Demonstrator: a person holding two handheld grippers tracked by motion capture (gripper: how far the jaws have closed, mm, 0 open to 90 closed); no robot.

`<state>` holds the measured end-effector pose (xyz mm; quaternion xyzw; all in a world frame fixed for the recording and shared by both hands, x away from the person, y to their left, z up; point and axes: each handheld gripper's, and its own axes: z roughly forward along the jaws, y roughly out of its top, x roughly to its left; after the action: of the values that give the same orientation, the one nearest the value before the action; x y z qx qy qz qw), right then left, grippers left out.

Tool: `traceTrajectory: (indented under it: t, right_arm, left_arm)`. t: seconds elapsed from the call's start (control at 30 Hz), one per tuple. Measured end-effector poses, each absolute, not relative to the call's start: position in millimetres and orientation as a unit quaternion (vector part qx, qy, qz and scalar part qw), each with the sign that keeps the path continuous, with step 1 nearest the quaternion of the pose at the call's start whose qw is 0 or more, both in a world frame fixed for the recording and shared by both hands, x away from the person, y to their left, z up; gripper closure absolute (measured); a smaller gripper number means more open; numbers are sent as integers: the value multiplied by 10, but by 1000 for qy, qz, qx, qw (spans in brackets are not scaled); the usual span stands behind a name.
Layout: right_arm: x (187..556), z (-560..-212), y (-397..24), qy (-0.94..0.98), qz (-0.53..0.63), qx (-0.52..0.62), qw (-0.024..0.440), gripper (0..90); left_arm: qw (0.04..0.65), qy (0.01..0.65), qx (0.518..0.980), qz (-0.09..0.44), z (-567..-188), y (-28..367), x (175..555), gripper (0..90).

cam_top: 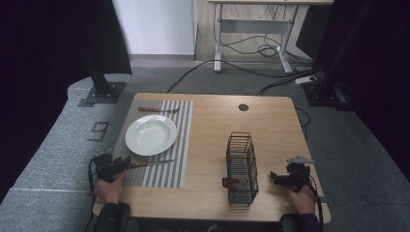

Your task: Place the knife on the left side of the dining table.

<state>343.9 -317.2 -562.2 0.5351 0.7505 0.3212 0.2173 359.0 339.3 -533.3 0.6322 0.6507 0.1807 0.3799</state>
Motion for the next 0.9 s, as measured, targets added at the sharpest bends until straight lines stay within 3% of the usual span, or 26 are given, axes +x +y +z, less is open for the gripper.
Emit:
traceTrajectory:
  t: [0.37,0.47,0.73,0.9]
  right_arm:
    - [3439,-5622,-3172,751,321,535,217,0]
    - [3439,-5622,-3172,751,321,535,217,0]
    - [3439,-5622,-3172,751,321,535,217,0]
    - [3439,-5622,-3172,751,321,535,217,0]
  left_arm:
    - [433,619,632,170,-5295,3526,3557,271]
    - [423,601,647,202,-5290,3524,3529,156]
    - [355,559,714,227,-5333,3434,3459,119]
    - [325,559,728,229,-5363,3426,3451,113]
